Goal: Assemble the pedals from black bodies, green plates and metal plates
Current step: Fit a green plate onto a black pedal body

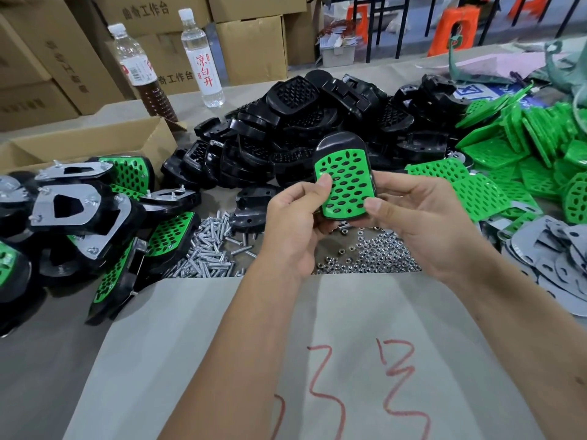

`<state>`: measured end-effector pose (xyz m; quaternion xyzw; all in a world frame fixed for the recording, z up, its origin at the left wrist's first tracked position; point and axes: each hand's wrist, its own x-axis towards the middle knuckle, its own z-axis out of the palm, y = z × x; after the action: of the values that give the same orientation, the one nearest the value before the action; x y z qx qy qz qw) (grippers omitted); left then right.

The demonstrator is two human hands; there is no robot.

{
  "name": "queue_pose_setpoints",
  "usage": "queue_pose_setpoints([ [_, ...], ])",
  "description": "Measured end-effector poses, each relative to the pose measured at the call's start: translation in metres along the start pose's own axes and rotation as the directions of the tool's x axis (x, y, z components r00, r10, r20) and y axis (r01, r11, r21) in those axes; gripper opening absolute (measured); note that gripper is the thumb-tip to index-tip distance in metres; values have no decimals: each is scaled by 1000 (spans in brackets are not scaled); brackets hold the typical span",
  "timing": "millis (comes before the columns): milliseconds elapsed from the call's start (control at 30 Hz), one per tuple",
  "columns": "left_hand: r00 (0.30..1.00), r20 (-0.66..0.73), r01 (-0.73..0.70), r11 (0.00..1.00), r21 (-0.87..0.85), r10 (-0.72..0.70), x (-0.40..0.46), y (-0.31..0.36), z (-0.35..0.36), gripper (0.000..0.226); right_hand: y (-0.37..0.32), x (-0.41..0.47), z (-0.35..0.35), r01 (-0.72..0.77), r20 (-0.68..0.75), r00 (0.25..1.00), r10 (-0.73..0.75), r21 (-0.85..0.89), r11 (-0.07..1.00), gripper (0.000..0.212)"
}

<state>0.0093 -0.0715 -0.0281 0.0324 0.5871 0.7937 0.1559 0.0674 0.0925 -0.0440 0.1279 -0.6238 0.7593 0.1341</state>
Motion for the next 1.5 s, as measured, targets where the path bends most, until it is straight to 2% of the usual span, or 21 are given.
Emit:
queue_pose_setpoints([
  [133, 999, 0, -47, 999, 21, 47, -1, -2, 1, 27, 1, 1, 1, 36, -43, 998, -37, -35, 999, 40],
  [233, 995, -8, -97, 995, -9, 97, -3, -1, 3, 10, 1, 1, 1, 21, -51, 998, -23, -32, 999, 41],
  [333, 991, -57, -127, 990, -62, 123, -1, 2, 0, 13, 3, 0, 2, -16, -39, 999, 14, -50, 999, 40],
  [467, 982, -98, -163, 987, -18, 160, 4, 2, -6, 14, 3, -1, 2, -40, -11, 999, 39, -51, 998, 38],
  [567, 986, -125, -114, 992, -45, 108, 5, 2, -5, 17, 3, -2, 3, -54, 20, 998, 54, -33, 998, 38],
  [700, 989, -138, -61, 996, -64, 52, 4, 3, -6, 20, 4, -1, 3, -63, 21, 998, 65, -103, 993, 41],
  [867, 997, -76, -28, 1000, 5, 29, 2, 4, -11, 25, 3, -3, 6, -69, 58, 995, 80, -171, 983, 43],
  [1000, 999, -25, -32, 999, -15, 32, 2, 8, -15, 26, 0, -2, 5, -28, 65, 997, 43, -220, 975, 45],
  [1167, 993, -114, 16, 996, -93, -26, 5, 7, -12, 23, 3, -1, 15, -27, 61, 997, 49, -321, 947, 41],
  [1333, 963, -149, -227, 974, 6, 225, 7, 11, -20, 19, 5, -5, 22, -11, -92, 995, -48, -555, 832, 18],
  [1400, 942, -199, -278, 960, -9, 271, 8, 18, -27, 21, 6, -6, 25, 23, -121, 985, -123, -614, 789, 11],
  [1433, 928, -251, -292, 956, -28, 276, 9, 23, -33, 26, 6, -5, 28, 56, -98, 982, -164, -673, 738, 9],
  [1500, 896, -344, -320, 945, -67, 280, 12, 33, -48, 27, 4, -2, 42, 160, 33, 973, -230, -815, 557, 7],
])
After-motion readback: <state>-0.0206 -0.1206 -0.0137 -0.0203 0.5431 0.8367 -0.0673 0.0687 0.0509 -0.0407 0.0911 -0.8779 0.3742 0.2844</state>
